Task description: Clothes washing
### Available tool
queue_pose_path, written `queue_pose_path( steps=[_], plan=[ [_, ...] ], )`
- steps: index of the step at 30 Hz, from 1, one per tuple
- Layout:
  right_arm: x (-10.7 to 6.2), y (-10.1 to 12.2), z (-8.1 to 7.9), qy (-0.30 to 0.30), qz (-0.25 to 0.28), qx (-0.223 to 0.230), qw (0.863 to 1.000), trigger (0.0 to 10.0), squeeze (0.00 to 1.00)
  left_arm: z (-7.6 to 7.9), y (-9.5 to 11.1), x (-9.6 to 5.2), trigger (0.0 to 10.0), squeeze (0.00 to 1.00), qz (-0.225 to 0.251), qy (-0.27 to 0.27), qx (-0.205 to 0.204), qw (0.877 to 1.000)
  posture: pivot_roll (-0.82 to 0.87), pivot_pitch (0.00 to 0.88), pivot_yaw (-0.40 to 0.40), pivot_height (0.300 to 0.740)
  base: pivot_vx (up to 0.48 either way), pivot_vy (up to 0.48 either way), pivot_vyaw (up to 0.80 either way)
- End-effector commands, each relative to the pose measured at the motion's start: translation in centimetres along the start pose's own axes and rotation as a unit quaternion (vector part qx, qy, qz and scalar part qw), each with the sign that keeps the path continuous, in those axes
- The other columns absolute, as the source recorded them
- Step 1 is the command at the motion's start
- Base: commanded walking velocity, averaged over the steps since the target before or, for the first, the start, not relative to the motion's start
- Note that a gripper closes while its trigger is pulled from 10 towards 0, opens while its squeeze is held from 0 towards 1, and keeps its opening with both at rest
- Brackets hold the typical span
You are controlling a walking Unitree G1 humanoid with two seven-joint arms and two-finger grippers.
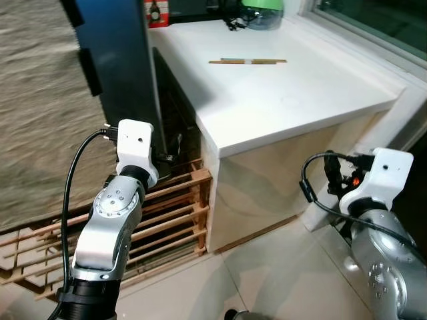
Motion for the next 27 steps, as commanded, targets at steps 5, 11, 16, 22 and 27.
queue_pose_path(
  steps=[5, 11, 16, 22, 27],
  plan=[
    [-0.1, -0.2, -0.4, -0.010, 0.000, -0.001, 1.000, 10.0, 0.00, 0.1, 0.7, 0.4, 10.0, 0.00, 0.019, -0.018, 0.008, 1.000, -0.05, 0.000, 0.050, 0.740, 0.000, 0.000, -0.80],
    [-0.4, -0.2, -0.6, -0.024, 0.007, -0.013, 1.000, 10.0, 0.00, 0.6, 0.8, 0.4, 10.0, 0.00, 0.019, -0.042, 0.009, 0.999, -0.06, 0.000, 0.073, 0.740, 0.000, 0.000, -0.80],
    [-0.6, 0.7, -0.8, -0.037, 0.028, -0.043, 0.998, 10.0, 0.00, 0.8, 1.0, 0.8, 10.0, 0.00, 0.025, -0.048, 0.004, 0.999, -0.08, 0.000, 0.106, 0.740, 0.000, 0.000, -0.80],
    [-1.2, 0.7, -0.5, -0.059, 0.027, -0.050, 0.997, 10.0, 0.00, 1.2, 1.2, 1.4, 10.0, 0.00, 0.029, -0.065, -0.005, 0.997, -0.12, 0.000, 0.148, 0.740, 0.000, 0.000, -0.80],
    [-1.0, 1.2, -1.2, -0.047, 0.039, -0.057, 0.996, 10.0, 0.00, 0.5, 1.0, 1.4, 10.0, 0.00, 0.029, -0.041, -0.010, 0.999, -0.11, 0.000, 0.092, 0.740, 0.000, 0.000, -0.80]
  ],
)
Point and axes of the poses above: a point about 5 cm out from each wrist's last joint towards the gripper, its own x axis pointing out of the wrist towards the gripper, its own y axis along the axis of the wrist's last joint, z = x × y, the point moved 1 cm from there along x, pointing out of the wrist towards the gripper, and after that the axes turned 10 degrees about x, right-handed, at the moved point
